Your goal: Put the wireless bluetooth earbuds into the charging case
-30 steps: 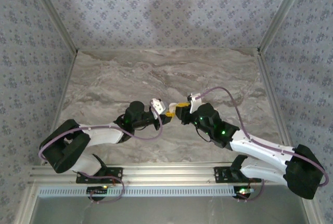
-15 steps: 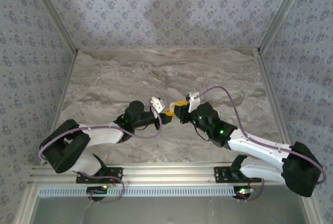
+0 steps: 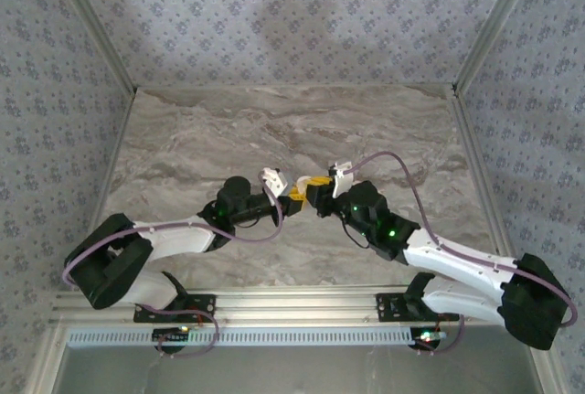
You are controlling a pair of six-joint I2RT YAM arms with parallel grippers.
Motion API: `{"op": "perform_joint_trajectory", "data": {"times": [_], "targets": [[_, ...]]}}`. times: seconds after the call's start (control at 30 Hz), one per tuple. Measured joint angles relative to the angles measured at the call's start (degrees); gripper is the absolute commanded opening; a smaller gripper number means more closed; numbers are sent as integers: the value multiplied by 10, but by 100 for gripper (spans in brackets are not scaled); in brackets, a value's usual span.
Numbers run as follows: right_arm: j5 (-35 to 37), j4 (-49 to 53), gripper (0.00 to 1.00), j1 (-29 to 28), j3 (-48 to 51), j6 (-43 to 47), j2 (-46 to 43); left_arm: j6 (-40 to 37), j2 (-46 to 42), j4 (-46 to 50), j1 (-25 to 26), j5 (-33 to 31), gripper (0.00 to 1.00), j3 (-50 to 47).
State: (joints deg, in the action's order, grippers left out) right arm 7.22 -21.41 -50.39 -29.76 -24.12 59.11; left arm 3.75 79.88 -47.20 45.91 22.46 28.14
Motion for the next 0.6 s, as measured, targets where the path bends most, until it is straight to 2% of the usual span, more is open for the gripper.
{"op": "perform_joint_trajectory", "data": {"times": [0.4, 0.6], "targets": [[-19, 2, 25, 0, 0, 0, -4, -9, -9, 10, 2, 0, 10, 0], [-38, 3, 33, 0, 0, 0, -6, -20, -17, 20, 2, -5, 10, 0]]}}
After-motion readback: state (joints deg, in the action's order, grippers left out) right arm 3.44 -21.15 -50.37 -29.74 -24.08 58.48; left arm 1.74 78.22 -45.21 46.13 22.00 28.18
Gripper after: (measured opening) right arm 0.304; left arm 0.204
